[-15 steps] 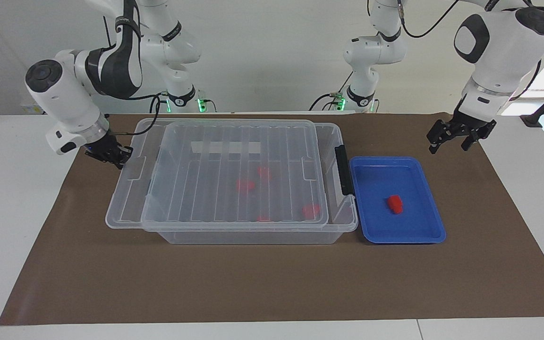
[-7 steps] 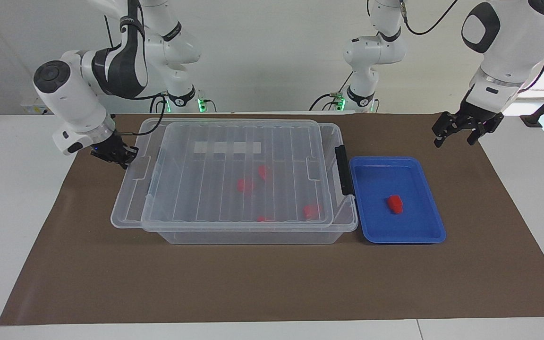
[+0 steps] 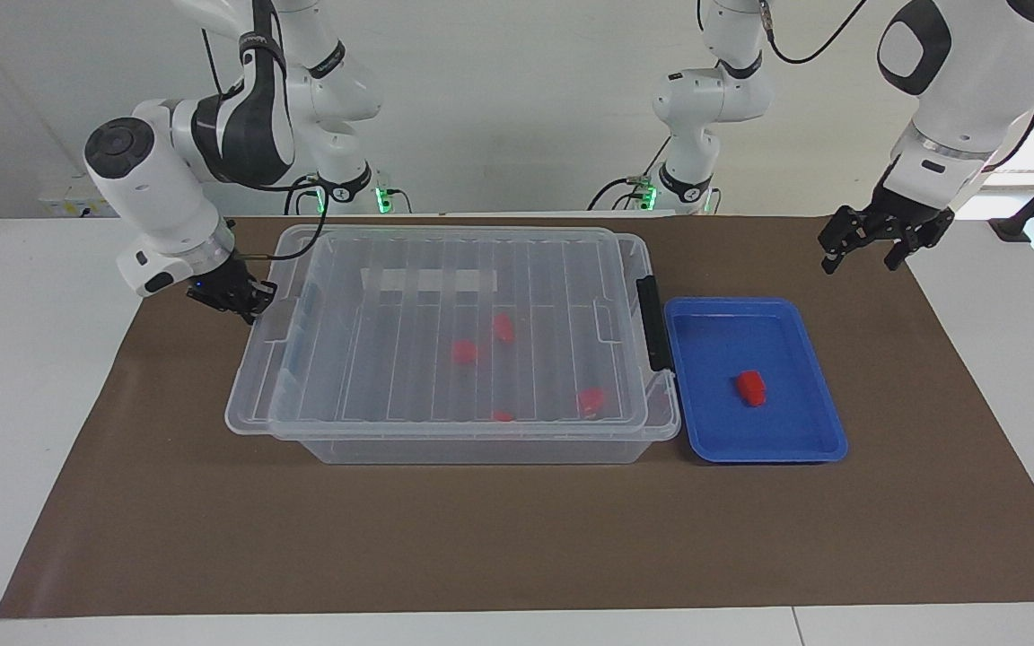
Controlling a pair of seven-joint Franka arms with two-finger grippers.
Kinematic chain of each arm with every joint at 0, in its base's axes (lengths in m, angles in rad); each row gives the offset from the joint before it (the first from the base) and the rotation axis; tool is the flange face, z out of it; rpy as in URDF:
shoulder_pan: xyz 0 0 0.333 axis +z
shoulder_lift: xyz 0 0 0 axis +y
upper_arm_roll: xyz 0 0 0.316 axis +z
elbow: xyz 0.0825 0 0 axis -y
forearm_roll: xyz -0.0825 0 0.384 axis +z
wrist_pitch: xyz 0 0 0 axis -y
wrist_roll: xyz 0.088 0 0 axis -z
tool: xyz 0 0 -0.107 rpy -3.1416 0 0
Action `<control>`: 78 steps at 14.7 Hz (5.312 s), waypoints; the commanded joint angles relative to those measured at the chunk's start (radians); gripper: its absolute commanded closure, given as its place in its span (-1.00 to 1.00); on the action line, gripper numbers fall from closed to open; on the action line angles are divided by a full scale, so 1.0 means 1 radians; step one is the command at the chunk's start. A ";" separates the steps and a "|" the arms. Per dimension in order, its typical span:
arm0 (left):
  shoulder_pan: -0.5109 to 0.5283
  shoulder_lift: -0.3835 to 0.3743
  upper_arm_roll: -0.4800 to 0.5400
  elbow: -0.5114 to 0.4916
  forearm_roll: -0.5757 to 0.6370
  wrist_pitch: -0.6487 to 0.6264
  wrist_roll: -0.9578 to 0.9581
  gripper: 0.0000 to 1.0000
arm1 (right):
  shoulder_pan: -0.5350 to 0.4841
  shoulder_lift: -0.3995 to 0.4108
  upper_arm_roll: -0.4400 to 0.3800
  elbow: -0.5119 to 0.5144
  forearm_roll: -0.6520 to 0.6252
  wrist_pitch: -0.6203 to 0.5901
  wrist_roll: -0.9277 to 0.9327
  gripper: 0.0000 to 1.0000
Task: Place red block in blue tray from box
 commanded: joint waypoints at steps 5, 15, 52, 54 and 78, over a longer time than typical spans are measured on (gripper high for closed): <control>0.010 -0.014 -0.002 -0.002 -0.018 -0.024 0.004 -1.00 | -0.001 -0.029 0.034 -0.035 0.020 0.025 0.056 1.00; 0.001 -0.014 -0.003 -0.001 -0.016 -0.030 -0.014 -1.00 | -0.001 -0.029 0.045 -0.035 0.020 0.026 0.086 1.00; 0.007 -0.014 -0.003 0.001 -0.016 -0.029 -0.014 -1.00 | 0.002 -0.001 -0.019 0.380 0.008 -0.415 0.067 -1.00; 0.007 -0.014 -0.003 -0.001 -0.016 -0.029 -0.014 -1.00 | 0.002 0.001 -0.023 0.384 0.008 -0.402 0.049 -1.00; 0.007 -0.014 -0.003 0.001 -0.016 -0.029 -0.014 -1.00 | 0.002 0.002 -0.019 0.382 -0.004 -0.362 -0.012 -1.00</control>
